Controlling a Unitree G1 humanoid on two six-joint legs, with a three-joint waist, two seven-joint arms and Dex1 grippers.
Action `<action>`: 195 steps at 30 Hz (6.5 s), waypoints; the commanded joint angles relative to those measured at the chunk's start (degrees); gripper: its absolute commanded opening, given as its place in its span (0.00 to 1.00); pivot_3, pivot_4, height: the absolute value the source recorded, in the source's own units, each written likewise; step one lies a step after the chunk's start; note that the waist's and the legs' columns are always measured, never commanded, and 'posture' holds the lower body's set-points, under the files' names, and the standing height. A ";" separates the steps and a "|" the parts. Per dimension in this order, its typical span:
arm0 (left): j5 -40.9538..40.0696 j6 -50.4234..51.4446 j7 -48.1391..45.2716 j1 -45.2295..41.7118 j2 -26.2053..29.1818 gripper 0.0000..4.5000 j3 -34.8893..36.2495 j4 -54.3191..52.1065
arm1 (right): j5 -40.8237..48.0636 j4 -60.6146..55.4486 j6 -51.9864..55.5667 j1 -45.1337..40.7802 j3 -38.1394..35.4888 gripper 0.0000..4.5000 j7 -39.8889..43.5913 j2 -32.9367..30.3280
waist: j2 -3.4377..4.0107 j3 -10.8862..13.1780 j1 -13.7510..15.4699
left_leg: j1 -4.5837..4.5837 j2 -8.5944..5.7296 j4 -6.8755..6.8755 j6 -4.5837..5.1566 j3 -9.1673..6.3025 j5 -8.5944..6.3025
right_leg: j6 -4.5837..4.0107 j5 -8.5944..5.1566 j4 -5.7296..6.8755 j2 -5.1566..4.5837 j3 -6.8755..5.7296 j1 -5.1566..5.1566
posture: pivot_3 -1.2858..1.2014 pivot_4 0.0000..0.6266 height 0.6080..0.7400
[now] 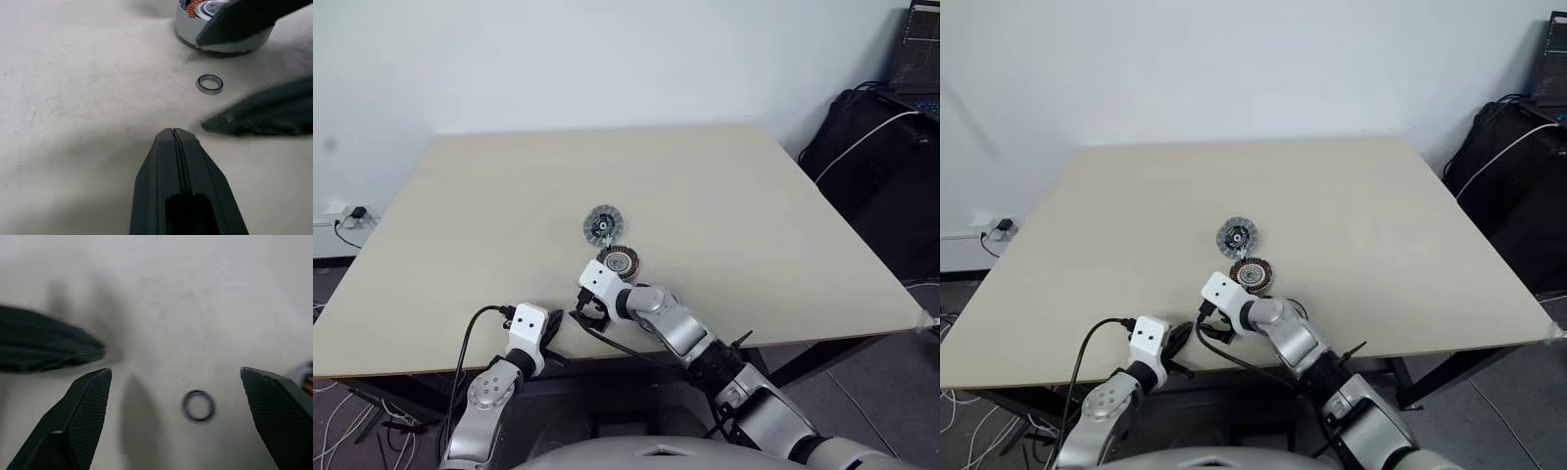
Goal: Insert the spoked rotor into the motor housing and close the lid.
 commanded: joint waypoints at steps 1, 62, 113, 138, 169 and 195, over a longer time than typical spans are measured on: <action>-0.18 -0.03 0.53 -0.28 -0.06 0.00 -0.06 -3.36 | 0.79 0.69 -0.42 -1.09 -2.24 0.99 -0.13 1.23 | 0.01 0.00 -0.01 | 0.00 0.00 0.00 0.00 -0.01 0.00 | 0.00 0.00 0.00 0.00 -0.01 0.00 | 0.52 0.00 1.00; -1.20 6.93 2.19 2.88 0.17 0.00 -0.42 -11.75 | 1.27 -0.94 2.20 -2.26 -3.92 0.72 0.94 2.66 | 0.13 -0.02 -1.34 | 0.00 0.00 -0.02 -0.04 -0.05 0.02 | -0.01 -0.03 0.02 -0.01 -0.03 0.00 | 0.52 0.00 1.00; -1.73 -0.24 1.58 2.35 -0.46 0.00 0.04 -4.74 | -0.30 2.24 0.47 -3.58 -9.09 0.17 -2.15 5.49 | 0.28 -0.13 -1.79 | 0.04 -0.01 -0.04 -0.10 -0.09 0.05 | -0.08 0.01 0.07 0.01 -0.03 0.00 | 0.52 0.00 1.00; -0.12 1.71 0.93 -1.02 -0.16 0.00 -3.21 -7.74 | 0.28 13.67 -0.38 -10.34 -16.66 0.17 -8.34 3.92 | 0.29 -0.13 -1.84 | 0.02 -0.01 -0.09 -0.11 -0.11 0.06 | -0.13 0.01 0.06 0.01 -0.03 -0.01 | 0.52 0.00 1.00; 0.91 -6.66 1.66 -7.91 -4.41 0.00 -6.76 4.88 | 0.63 11.77 -1.09 -9.74 -16.81 0.60 -7.42 3.51 | 0.40 -0.21 -1.82 | 0.01 -0.01 -0.08 -0.13 -0.11 0.09 | -0.15 0.04 0.08 0.01 0.02 0.02 | 0.52 0.00 1.00; 1.61 -9.71 2.68 -9.39 -6.31 0.00 -6.90 9.27 | -0.41 -3.81 12.66 -5.17 -11.86 0.01 -5.79 0.08 | 0.38 -0.21 -1.32 | -0.02 0.00 -0.06 -0.14 -0.12 0.10 | -0.15 0.03 0.08 0.01 0.01 0.03 | 0.52 0.00 1.00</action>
